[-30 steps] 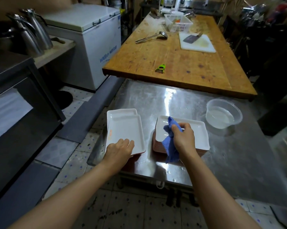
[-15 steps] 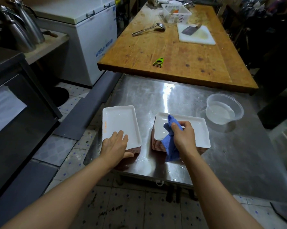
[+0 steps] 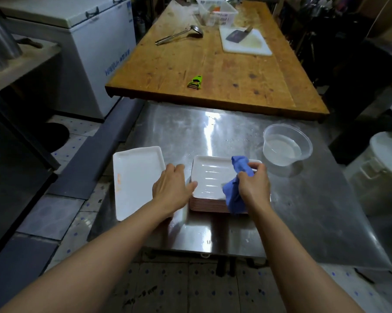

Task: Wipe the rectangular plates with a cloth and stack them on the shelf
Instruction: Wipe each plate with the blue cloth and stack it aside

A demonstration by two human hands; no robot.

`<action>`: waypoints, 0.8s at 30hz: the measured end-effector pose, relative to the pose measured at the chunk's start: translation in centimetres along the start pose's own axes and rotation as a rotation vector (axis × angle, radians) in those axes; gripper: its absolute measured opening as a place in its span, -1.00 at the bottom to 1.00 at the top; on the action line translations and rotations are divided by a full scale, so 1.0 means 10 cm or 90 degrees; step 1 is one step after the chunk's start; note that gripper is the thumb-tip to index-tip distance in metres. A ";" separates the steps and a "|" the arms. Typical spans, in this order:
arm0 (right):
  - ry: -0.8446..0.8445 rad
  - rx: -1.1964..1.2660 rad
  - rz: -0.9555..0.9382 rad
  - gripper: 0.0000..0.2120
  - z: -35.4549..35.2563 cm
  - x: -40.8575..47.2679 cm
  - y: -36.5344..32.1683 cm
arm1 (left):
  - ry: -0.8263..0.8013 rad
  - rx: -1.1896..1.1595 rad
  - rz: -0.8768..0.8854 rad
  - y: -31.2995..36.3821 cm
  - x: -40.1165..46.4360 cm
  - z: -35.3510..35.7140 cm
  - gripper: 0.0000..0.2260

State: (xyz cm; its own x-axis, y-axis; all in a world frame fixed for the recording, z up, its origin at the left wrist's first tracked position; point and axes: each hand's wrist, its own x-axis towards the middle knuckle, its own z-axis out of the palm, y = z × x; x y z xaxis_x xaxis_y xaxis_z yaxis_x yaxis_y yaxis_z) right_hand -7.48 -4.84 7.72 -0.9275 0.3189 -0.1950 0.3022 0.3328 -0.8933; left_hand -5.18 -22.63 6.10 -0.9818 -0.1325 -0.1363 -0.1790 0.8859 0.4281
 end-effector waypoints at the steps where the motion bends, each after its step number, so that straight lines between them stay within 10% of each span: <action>1: 0.017 -0.017 -0.012 -0.76 -0.03 0.05 0.01 | -0.015 -0.004 -0.012 0.05 0.05 0.02 -0.52; 9: 0.089 -0.437 -0.165 -0.72 -0.09 0.40 0.45 | -0.056 -0.015 -0.055 0.14 0.29 0.24 -0.75; 14: 0.095 -0.264 -0.151 -0.88 -0.09 0.49 0.55 | -0.029 -0.081 -0.032 0.09 0.32 0.29 -0.78; 24: 0.027 -0.459 -0.251 -0.69 0.19 0.70 0.45 | -0.022 -0.126 -0.008 0.04 0.36 0.34 -0.80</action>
State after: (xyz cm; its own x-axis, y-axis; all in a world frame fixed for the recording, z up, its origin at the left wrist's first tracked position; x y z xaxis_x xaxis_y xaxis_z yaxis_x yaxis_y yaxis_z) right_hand -13.04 -2.75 1.54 -0.9904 0.0880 0.1068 0.0367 0.9112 -0.4104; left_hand -8.59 -21.22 2.75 -0.9773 -0.1245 -0.1712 -0.2031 0.7789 0.5934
